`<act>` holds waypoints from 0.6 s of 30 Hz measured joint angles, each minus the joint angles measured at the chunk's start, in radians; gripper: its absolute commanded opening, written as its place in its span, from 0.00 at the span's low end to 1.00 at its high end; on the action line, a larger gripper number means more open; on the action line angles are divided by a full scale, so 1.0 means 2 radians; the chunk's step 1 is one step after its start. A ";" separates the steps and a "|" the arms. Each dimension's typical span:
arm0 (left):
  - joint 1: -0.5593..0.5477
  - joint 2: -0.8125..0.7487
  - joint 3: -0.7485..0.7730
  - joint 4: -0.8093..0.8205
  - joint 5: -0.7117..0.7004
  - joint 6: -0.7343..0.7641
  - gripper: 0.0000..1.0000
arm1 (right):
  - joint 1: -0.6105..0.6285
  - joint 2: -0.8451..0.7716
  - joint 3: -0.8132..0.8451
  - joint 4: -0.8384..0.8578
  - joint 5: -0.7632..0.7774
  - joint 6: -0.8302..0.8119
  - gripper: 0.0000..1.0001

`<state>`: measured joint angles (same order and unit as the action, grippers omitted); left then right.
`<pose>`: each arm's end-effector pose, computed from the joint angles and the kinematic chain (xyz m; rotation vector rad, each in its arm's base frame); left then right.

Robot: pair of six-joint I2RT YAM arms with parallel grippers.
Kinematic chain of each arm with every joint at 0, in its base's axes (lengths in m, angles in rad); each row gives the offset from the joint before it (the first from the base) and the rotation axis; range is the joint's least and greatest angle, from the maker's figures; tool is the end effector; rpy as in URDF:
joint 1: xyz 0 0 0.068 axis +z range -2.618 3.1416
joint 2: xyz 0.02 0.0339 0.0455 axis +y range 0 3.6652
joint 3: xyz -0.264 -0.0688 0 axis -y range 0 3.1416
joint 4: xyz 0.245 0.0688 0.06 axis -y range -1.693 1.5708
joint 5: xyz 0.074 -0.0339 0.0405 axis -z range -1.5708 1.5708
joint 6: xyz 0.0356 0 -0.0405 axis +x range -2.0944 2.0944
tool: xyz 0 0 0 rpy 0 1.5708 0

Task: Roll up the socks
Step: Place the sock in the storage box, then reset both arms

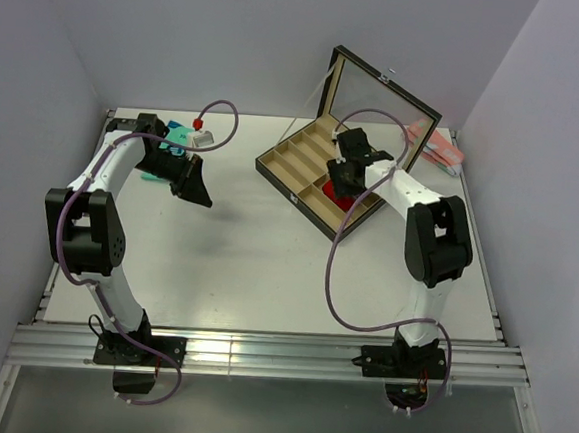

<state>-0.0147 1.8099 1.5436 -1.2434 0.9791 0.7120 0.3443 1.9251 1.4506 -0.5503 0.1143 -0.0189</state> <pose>0.3399 -0.0345 0.2697 0.9209 2.3081 -1.2183 0.3908 0.1358 0.2091 -0.4261 2.5499 -0.0287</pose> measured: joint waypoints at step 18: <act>0.000 -0.027 -0.023 0.059 -0.010 -0.054 0.16 | -0.010 -0.231 -0.096 0.060 -0.073 0.067 0.67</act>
<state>-0.0147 1.7561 1.4982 -1.1248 0.9596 0.6048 0.3241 1.4639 1.2587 -0.4297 -0.0322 0.1150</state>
